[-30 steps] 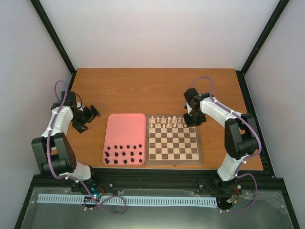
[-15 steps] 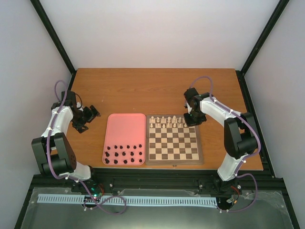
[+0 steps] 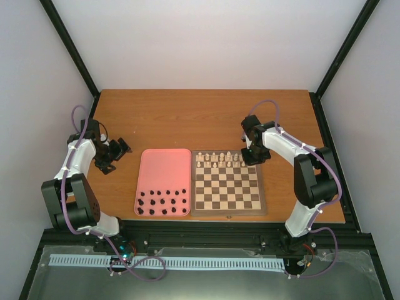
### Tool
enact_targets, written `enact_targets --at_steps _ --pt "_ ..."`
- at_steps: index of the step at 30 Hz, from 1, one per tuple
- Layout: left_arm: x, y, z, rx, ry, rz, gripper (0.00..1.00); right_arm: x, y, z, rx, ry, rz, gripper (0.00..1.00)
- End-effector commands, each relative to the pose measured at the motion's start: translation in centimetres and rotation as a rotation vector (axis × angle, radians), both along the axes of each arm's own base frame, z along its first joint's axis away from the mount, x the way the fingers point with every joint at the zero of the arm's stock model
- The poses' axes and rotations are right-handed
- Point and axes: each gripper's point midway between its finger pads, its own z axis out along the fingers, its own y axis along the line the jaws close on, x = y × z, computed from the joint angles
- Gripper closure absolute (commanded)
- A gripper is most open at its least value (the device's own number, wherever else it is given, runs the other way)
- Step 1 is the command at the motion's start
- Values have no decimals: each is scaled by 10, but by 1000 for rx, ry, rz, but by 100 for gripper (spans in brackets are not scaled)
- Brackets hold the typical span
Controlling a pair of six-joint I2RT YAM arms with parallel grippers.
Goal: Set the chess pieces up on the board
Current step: Place the chess piece on the chessboard, then reset both arms
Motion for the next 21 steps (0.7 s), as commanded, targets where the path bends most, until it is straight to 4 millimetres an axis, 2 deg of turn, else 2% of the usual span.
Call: enact_targets --at_steps 1,5,11,13,14,15,16,21 --pt "9 3 9 14 -26 -14 0 5 -2 8 -3 -20 -3 82" --pt "8 3 10 13 -26 -14 0 7 -2 25 9 -49 -4 77" --pt "8 3 11 15 -30 -13 0 4 0 62 47 -100 -7 57" --pt "8 3 11 15 -30 -13 0 3 1 76 60 -123 -9 44" --pt "8 3 11 16 -30 -15 0 4 2 85 70 -139 -10 33" --pt "8 4 11 20 -31 -17 0 5 2 93 76 -153 -12 7" --pt "8 4 11 23 -32 -20 0 7 2 101 81 -171 -16 1" --pt "8 6 16 36 -33 -24 0 31 1 141 84 -281 -64 0"
